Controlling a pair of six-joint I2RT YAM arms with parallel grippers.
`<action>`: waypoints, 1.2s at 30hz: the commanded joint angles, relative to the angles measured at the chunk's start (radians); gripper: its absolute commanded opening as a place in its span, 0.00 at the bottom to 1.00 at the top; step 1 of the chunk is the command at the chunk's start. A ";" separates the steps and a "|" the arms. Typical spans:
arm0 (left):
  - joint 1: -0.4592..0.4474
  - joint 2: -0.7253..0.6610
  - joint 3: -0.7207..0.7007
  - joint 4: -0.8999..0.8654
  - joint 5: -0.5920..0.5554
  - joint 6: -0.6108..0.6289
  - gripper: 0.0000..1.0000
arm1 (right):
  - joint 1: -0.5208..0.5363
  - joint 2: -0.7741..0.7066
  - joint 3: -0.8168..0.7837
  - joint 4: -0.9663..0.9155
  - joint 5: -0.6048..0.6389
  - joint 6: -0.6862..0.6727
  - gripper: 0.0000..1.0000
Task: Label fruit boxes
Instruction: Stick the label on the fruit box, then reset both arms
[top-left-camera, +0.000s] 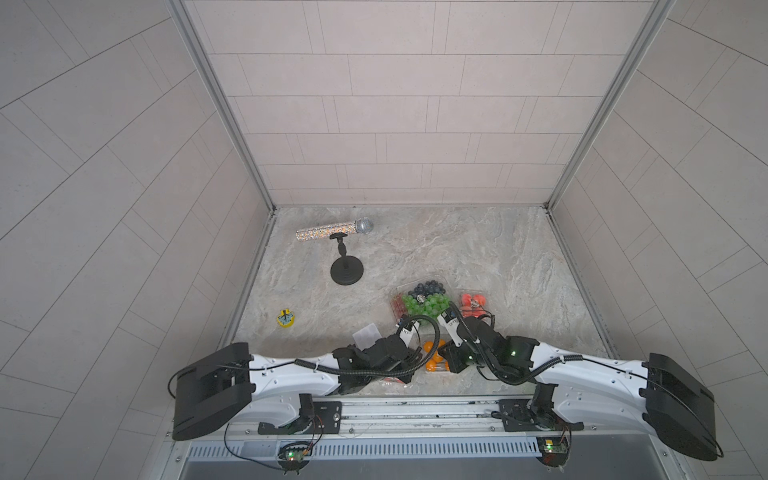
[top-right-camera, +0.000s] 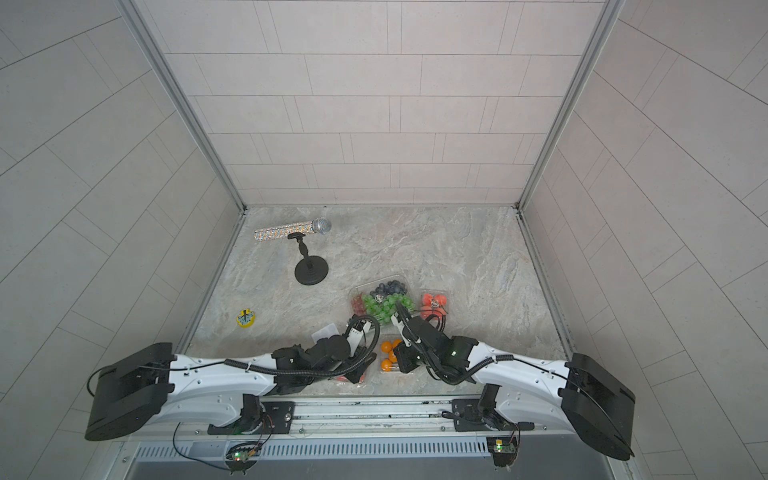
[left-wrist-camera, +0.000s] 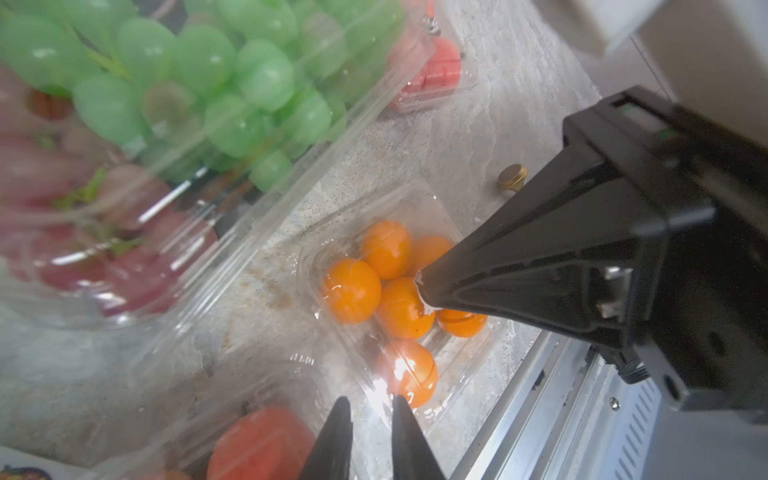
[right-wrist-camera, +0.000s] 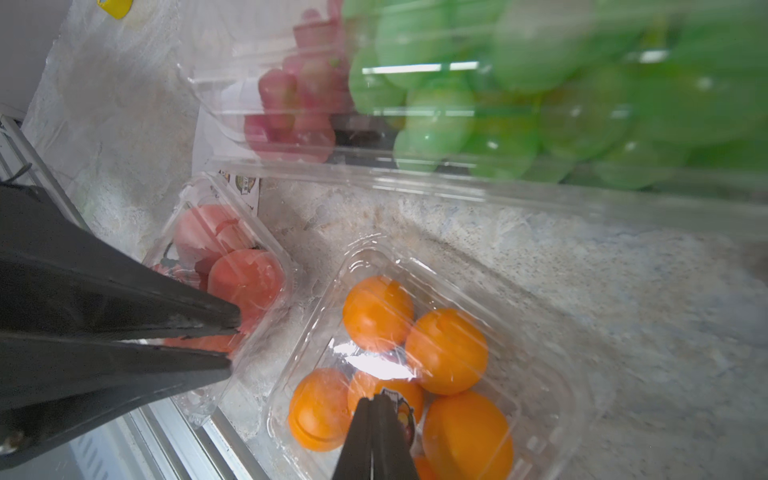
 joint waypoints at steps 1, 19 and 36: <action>0.027 -0.060 0.006 -0.040 -0.036 0.015 0.24 | 0.003 -0.043 0.027 -0.070 0.034 -0.008 0.13; 0.789 -0.247 0.277 -0.443 -0.523 0.268 1.00 | -0.730 0.013 0.371 -0.155 0.187 -0.183 0.81; 1.036 0.011 -0.180 0.618 -0.356 0.650 1.00 | -0.733 0.186 -0.108 0.805 0.591 -0.678 0.97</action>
